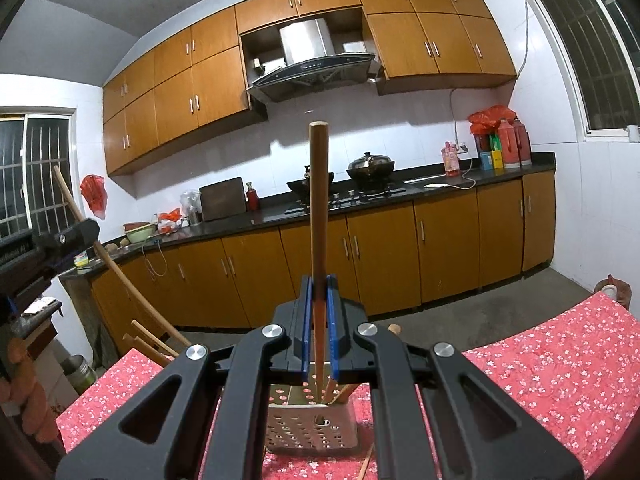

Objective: Organize utensils
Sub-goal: 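Lift both held chopsticks upright and carry them above the beige holder, then open both tools to release the chopsticks into the holder, then lower the left tool onto a chopstick and close it while the right tool grasps the last one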

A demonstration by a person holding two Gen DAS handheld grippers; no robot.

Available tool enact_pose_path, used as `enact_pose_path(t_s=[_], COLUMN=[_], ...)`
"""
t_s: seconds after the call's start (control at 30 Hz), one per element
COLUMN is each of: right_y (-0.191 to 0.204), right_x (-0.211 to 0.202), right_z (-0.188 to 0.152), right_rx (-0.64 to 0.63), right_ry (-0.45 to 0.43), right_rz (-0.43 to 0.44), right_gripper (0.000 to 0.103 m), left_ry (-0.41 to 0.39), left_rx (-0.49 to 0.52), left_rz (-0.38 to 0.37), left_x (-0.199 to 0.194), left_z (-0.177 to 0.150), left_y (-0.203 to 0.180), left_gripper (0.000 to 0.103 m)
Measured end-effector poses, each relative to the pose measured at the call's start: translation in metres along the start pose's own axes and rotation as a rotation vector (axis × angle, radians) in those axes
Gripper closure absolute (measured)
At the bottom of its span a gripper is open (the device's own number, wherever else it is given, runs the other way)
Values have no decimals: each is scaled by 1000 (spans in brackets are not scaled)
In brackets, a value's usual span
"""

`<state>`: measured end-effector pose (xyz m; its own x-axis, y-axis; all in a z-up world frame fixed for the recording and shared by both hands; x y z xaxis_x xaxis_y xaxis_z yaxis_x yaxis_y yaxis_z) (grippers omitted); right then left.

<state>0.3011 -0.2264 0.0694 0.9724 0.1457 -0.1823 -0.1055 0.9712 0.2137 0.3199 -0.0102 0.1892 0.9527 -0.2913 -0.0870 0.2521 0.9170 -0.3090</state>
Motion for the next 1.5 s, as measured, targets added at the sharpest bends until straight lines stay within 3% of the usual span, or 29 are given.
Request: enact_pose_path(t_s=[0.5, 0.57, 0.63, 0.67, 1.03, 1.17, 1.23, 1.3, 1.43, 1.5], right_y=[4, 6, 6, 6, -20, -39, -49, -60, -58, -51], right_x=[12, 9, 4, 0, -45, -42, -32, -15, 0, -1], right_z=[-15, -13, -11, -9, -6, -39, -66, -109, -184, -201], right_rx=[-6, -12, -13, -13, 26, 31, 26, 24, 69, 80], right_ry=[73, 82, 69, 57, 27, 123, 214, 364, 599, 638], right_rz=[27, 34, 33, 33, -14, -75, -114, -150, -108, -82], right_gripper=[95, 90, 73, 66, 66, 65, 65, 65, 65, 65], left_ry=[133, 152, 152, 144, 123, 168, 223, 308, 465, 520], left_rx=[56, 69, 76, 74, 29, 19, 21, 22, 5, -14], left_rz=[5, 0, -8, -8, 36, 111, 158, 209, 275, 287], left_x=[45, 46, 42, 38, -17, -39, -42, -42, -39, -40], left_z=[-64, -71, -70, -69, -65, -89, -113, -144, -198, -221], left_y=[0, -3, -5, -5, 20, 46, 63, 82, 109, 115], left_gripper=[95, 91, 68, 67, 64, 58, 55, 54, 54, 54])
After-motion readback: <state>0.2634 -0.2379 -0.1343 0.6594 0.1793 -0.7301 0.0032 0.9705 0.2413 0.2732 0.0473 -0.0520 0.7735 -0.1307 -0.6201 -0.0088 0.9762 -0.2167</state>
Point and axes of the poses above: each gripper's, at about its wrist camera, not at the fingertips, and x roughly the way its jaws point, y to its left, z to its top, the point moved 8 cm from there along x, roughly the way its jaws point, and after that the axes turned 4 degrees about -z, right-handed, at the moved point
